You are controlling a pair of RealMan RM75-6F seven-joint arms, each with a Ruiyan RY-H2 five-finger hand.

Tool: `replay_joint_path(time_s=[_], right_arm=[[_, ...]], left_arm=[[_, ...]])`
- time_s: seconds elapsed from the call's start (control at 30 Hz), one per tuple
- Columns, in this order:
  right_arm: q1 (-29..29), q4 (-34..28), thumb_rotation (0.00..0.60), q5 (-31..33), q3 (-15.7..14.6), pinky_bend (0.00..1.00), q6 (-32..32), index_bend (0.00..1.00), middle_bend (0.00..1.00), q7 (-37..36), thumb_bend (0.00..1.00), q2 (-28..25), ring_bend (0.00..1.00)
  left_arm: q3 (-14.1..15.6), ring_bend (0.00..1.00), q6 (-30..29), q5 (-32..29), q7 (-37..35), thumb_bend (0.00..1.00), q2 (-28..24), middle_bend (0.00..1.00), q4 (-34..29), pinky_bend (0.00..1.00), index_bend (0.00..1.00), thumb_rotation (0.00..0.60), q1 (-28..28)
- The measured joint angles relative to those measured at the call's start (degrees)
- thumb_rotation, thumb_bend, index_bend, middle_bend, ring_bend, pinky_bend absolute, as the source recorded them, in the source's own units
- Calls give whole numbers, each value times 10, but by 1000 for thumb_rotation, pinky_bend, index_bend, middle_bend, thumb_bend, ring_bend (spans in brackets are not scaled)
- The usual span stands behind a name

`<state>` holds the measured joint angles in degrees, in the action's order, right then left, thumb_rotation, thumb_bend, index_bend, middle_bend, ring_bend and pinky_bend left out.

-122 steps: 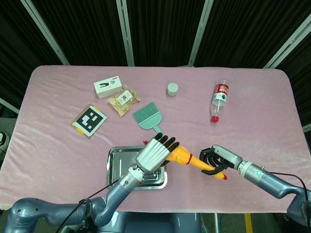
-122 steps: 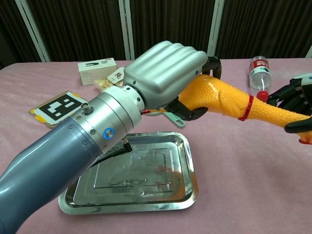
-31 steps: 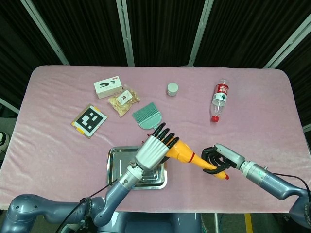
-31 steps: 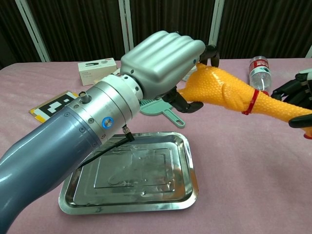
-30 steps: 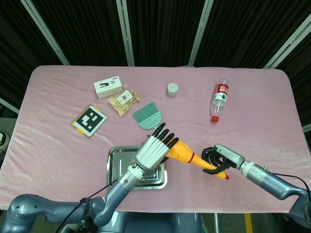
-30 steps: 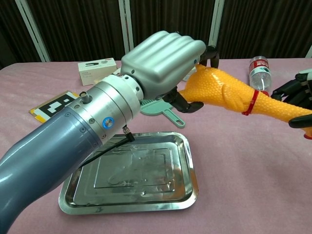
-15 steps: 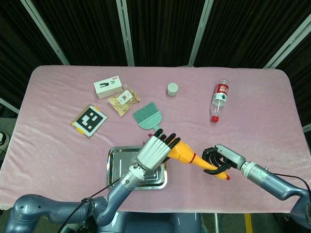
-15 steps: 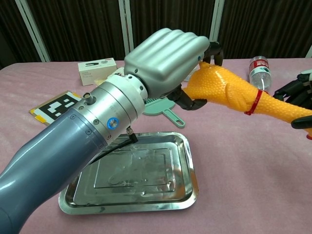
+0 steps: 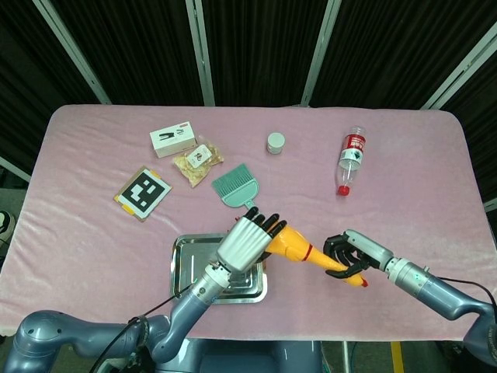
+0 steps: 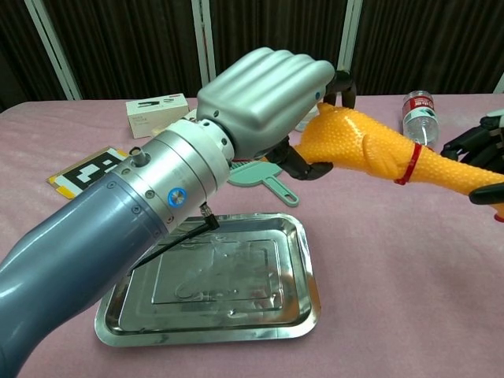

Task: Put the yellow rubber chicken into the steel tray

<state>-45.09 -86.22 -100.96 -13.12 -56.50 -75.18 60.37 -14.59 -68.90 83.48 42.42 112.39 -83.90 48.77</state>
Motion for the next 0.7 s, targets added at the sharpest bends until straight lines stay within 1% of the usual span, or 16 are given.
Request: replay_joint_path(time_s=[0.07,0.13,0.2,0.37,0.57,0.7], right_arm=[[0,0,600,1,1,905,1,970,748,1,1000,2,751],[0,0,600,2,1,906,2,970,748,2,1000,2,751],[0,0,600,3,2,906,4,970,748,4,1000,3,751],[0,-2,600,6,5,906,6,969,748,9,1000,4,751],[-1,-2,600,9,6,906,11,969,748,14,1000,5,751],[0,1,600,11,8,906,12,969,748,15,1000,8,751]], left_arm=[[-1,185,0,-4,0,26,-3,183,-6,230,94,600,-2],[-3,130,0,-10,-2,6,-6,123,-13,202,34,600,-4],[-5,98,0,-13,-5,1,-11,86,-20,180,5,600,-6],[-3,71,-1,-15,-8,0,-23,46,-29,148,0,600,-9],[1,71,-9,-12,-22,0,-39,39,-43,147,0,600,-18],[6,71,-16,-10,-28,0,-65,45,-66,121,0,600,-29]])
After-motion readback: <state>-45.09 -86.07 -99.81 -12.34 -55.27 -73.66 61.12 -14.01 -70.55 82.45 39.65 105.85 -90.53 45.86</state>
